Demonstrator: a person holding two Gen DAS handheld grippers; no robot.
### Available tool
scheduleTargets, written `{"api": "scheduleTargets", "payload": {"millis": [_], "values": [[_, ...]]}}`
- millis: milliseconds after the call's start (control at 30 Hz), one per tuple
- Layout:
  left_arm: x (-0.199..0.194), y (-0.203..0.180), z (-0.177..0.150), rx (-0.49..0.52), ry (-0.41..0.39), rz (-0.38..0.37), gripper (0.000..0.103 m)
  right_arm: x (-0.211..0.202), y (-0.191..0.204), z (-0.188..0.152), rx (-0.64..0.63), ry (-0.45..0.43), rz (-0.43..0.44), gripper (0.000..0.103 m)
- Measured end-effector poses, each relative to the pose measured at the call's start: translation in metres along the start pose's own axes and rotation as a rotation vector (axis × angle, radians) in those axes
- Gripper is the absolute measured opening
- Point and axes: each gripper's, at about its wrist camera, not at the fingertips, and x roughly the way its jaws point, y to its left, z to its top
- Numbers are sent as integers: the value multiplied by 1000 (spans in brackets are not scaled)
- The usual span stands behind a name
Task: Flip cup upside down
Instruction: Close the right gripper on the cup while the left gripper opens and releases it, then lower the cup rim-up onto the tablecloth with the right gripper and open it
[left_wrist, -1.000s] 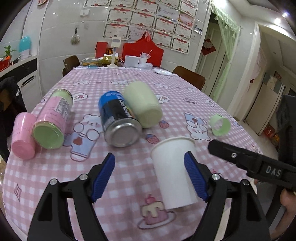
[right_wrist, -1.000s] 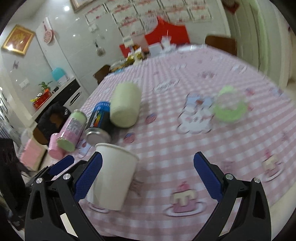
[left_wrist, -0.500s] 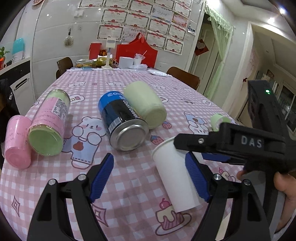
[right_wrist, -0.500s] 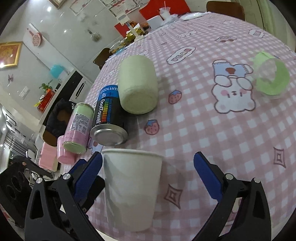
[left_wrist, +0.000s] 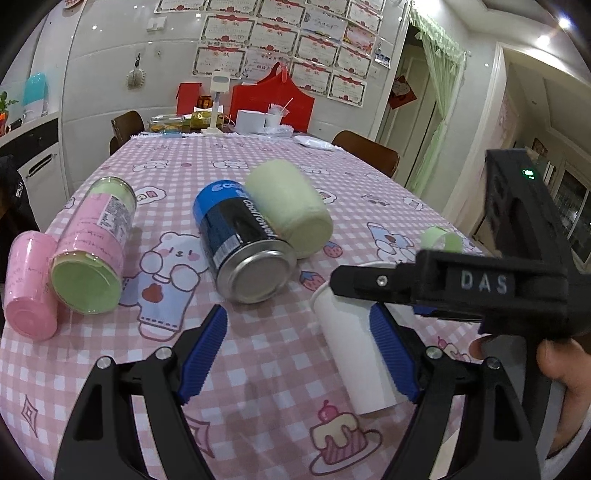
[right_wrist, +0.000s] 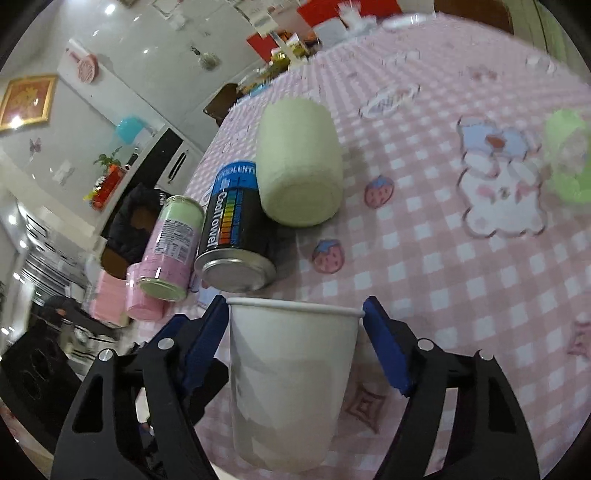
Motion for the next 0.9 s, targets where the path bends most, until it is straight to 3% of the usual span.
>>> {"api": "scheduleTargets", "payload": {"millis": [300,533,900], "values": [[7,-26,12,6,-1,-9,78,-47,-10,-4,-156,-245,-240,71],[14,-55,17,45,-5,19,78,-63,-21,-7,-234,-381,-358,71],[22,-65,20,40,-4,62,78,-77,-28,-17,-286,-478,-421,71]]}}
